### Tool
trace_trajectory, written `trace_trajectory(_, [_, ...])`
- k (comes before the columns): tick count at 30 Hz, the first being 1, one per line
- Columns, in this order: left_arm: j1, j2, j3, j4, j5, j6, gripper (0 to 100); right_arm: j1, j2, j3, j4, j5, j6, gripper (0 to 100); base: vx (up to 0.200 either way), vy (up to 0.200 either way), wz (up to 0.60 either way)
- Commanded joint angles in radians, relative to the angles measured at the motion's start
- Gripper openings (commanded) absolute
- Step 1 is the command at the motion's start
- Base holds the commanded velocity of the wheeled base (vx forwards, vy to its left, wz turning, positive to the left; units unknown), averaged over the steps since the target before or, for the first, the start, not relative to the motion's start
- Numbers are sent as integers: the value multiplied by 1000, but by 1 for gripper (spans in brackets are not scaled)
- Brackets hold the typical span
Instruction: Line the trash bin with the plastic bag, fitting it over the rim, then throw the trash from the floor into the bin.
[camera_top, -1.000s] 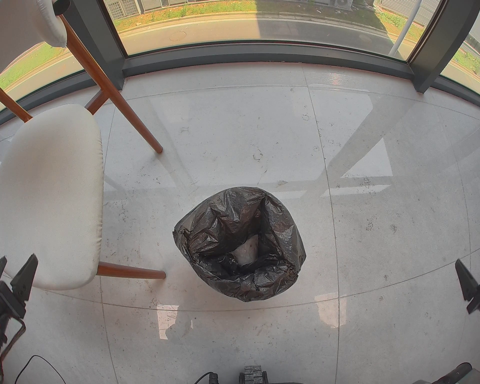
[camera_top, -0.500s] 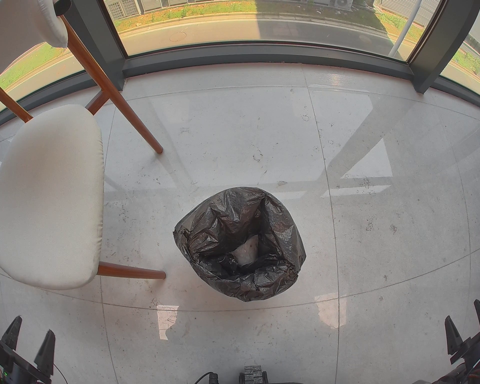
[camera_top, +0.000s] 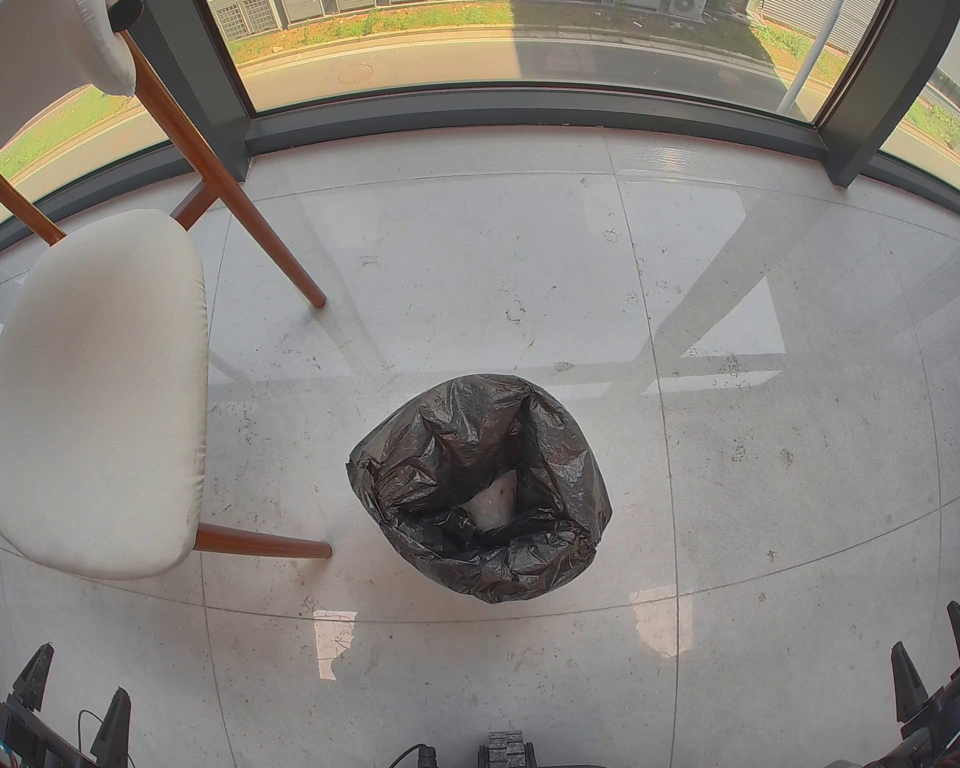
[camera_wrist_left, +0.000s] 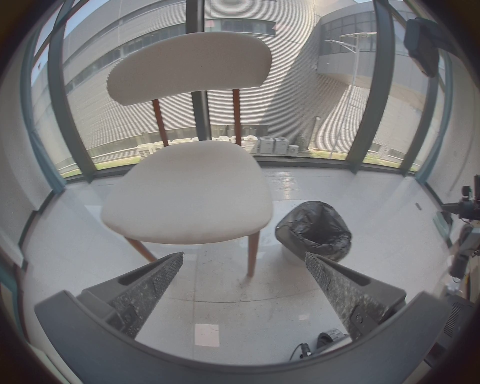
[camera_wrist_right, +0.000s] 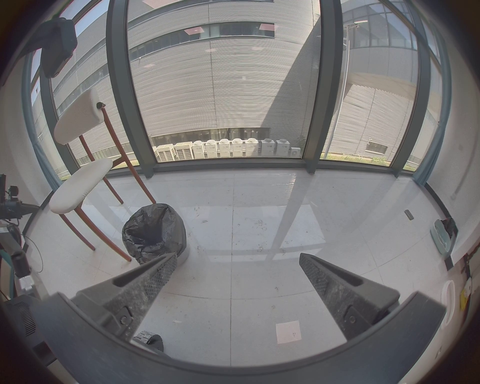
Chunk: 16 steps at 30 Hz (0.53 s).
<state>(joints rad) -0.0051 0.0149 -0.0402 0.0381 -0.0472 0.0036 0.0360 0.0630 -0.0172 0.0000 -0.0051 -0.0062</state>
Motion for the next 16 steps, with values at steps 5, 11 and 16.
trace_trajectory(5, [1,-13,34,-69,176,-10,100,-33,-58,17,0,-18,3,100,0,0,0])
trace_trajectory(11, [1,-15,36,-43,90,-37,100,-33,-58,17,0,-18,2,100,0,0,0])
trace_trajectory(16, [1,-15,34,-23,63,-25,100,-33,-58,17,0,-16,-3,100,0,0,0])
